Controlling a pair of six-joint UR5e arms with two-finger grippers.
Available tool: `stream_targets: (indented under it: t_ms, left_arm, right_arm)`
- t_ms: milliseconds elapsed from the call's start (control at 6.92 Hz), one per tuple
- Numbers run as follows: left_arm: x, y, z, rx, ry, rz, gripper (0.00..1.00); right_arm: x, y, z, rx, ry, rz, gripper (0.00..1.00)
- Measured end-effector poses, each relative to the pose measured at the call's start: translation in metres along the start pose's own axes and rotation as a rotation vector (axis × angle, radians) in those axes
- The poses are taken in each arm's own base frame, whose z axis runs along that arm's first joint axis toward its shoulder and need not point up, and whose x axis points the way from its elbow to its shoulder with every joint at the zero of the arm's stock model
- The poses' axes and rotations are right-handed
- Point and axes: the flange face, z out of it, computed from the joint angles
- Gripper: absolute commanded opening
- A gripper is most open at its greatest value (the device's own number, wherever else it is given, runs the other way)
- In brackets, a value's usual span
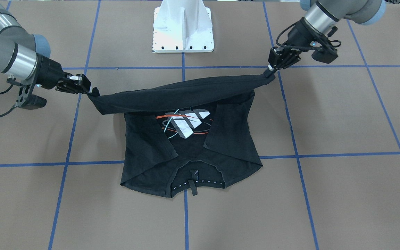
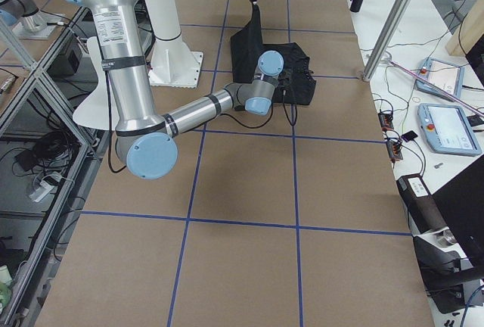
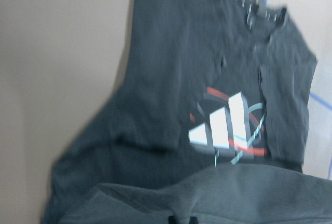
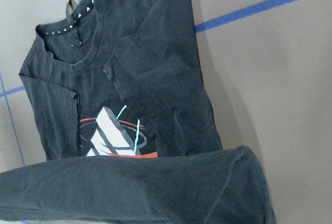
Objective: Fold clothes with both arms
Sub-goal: 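Lift both hem corners and carry them toward the collar with both grippers, then lay the hem down near the collar and open both grippers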
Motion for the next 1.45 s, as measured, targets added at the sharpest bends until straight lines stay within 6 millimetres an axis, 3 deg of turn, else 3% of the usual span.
stream_targets:
  t_ms: [289,578,1156,1445]
  left_arm:
    - [0.012,-0.045,0.045,0.039,-0.023,-0.009,0.0]
    - [0.015,-0.073,0.085,0.054,-0.056,-0.026,0.0]
    - [-0.009,-0.098,0.112,0.102,-0.088,-0.038,0.0]
    - [-0.007,-0.116,0.112,0.128,-0.068,-0.038,0.0]
  right_arm:
    - [-0.016,-0.04,0.017,0.071,0.01,0.008,0.0]
    - [-0.027,-0.067,0.031,0.137,0.023,0.018,0.0]
    - [-0.028,-0.109,0.054,0.241,0.063,0.054,0.0]
    - [-0.027,-0.116,0.058,0.256,0.072,0.062,0.0]
